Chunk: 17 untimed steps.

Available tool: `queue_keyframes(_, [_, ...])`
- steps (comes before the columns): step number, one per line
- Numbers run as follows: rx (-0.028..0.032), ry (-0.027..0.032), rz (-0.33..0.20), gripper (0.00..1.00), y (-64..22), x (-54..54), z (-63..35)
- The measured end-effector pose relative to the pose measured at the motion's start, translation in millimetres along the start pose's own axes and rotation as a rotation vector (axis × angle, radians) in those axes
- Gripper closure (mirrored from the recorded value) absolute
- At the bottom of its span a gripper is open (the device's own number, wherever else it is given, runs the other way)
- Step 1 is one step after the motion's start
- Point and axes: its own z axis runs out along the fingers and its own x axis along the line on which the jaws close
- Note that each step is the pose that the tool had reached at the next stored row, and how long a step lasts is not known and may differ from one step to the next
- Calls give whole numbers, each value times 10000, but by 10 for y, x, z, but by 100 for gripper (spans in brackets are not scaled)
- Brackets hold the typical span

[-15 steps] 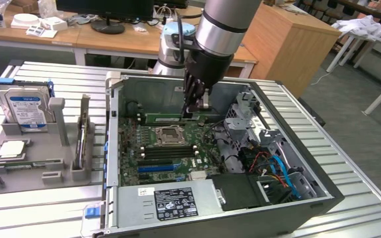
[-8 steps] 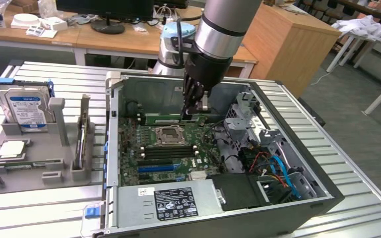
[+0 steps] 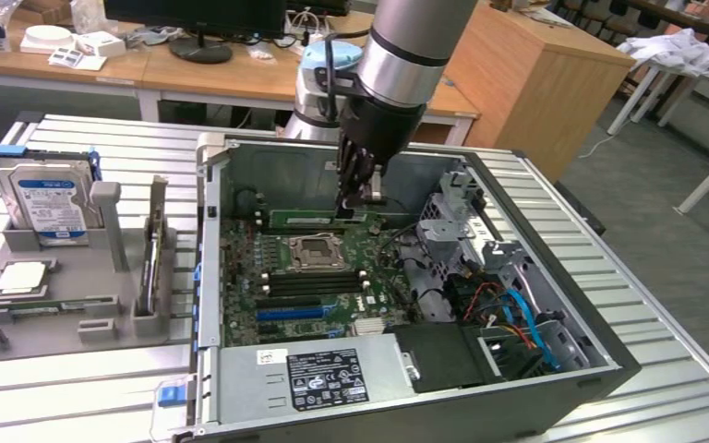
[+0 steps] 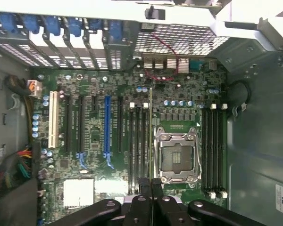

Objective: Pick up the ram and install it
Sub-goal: 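Pick up the ram and move it above insertion slot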

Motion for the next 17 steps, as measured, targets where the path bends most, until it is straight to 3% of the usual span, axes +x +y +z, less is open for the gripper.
queue_keyframes(17, [-10, 0, 7, 88, -36, -23, 41])
